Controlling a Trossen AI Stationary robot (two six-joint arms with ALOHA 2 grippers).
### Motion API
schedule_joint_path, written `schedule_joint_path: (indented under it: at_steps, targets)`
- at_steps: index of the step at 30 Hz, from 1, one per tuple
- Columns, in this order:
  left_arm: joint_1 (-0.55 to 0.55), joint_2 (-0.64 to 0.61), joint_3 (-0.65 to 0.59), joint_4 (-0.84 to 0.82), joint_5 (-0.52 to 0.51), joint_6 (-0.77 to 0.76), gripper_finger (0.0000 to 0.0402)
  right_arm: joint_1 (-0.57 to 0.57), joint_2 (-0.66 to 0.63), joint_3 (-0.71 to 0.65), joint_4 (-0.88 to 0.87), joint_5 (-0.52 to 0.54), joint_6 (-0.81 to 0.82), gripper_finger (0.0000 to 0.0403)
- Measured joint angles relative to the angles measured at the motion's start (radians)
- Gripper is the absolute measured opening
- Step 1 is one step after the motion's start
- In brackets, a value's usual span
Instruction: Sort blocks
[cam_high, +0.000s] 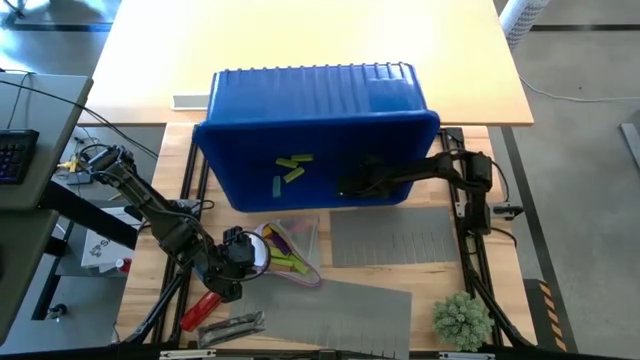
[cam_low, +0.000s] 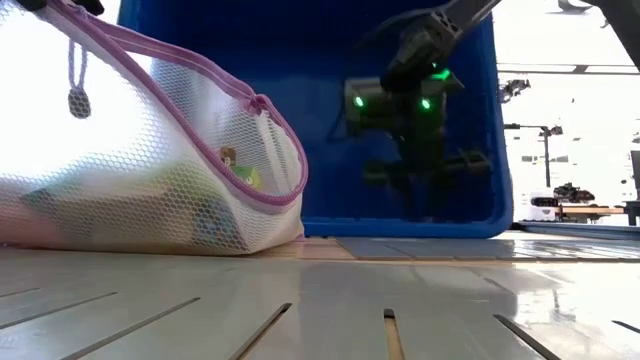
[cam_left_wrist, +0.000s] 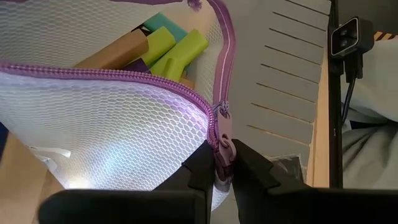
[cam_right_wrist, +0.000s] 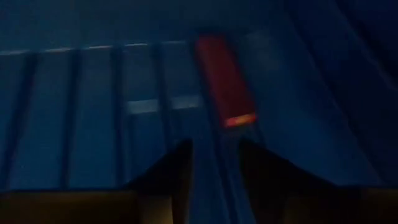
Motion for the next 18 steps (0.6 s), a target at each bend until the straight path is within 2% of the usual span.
schedule_joint_path:
  at_steps: [5,7,18]
  targets:
    - [0.000,0.000,0.000,0.001,0.000,0.000,0.0024,-0.039,0.001,-0.093,0.058,0.051,0.162,0.0115]
    - [0.000,0.000,0.000,0.000,-0.001,0.000,0.0024,-0.052,0.002,-0.121,0.090,0.055,0.173,0.0115]
    - [0.000,0.000,0.000,0.001,-0.001,0.000,0.0024,-0.028,0.002,-0.128,0.094,0.206,0.297,0.0114]
